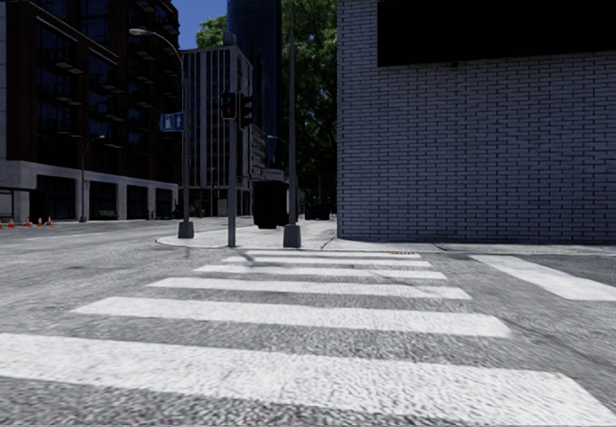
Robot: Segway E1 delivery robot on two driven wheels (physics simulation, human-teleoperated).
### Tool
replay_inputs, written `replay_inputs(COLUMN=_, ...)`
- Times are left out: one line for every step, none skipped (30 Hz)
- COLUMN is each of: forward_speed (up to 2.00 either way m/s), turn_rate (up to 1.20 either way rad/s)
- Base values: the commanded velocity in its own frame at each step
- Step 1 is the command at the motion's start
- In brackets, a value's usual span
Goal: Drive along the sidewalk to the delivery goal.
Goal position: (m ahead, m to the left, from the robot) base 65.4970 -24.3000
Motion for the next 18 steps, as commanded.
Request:
replay_inputs(forward_speed=1.36, turn_rate=-0.62)
replay_inputs(forward_speed=1.36, turn_rate=-0.62)
replay_inputs(forward_speed=1.36, turn_rate=-0.52)
replay_inputs(forward_speed=1.36, turn_rate=-0.24)
replay_inputs(forward_speed=1.36, turn_rate=-0.24)
replay_inputs(forward_speed=1.36, turn_rate=-0.05)
replay_inputs(forward_speed=1.36, turn_rate=0.00)
replay_inputs(forward_speed=1.36, turn_rate=0.00)
replay_inputs(forward_speed=1.36, turn_rate=0.00)
replay_inputs(forward_speed=1.36, turn_rate=0.00)
replay_inputs(forward_speed=1.36, turn_rate=0.00)
replay_inputs(forward_speed=1.36, turn_rate=0.00)
replay_inputs(forward_speed=1.36, turn_rate=0.00)
replay_inputs(forward_speed=1.36, turn_rate=0.00)
replay_inputs(forward_speed=1.36, turn_rate=0.00)
replay_inputs(forward_speed=1.36, turn_rate=0.00)
replay_inputs(forward_speed=1.36, turn_rate=0.00)
replay_inputs(forward_speed=1.36, turn_rate=0.00)
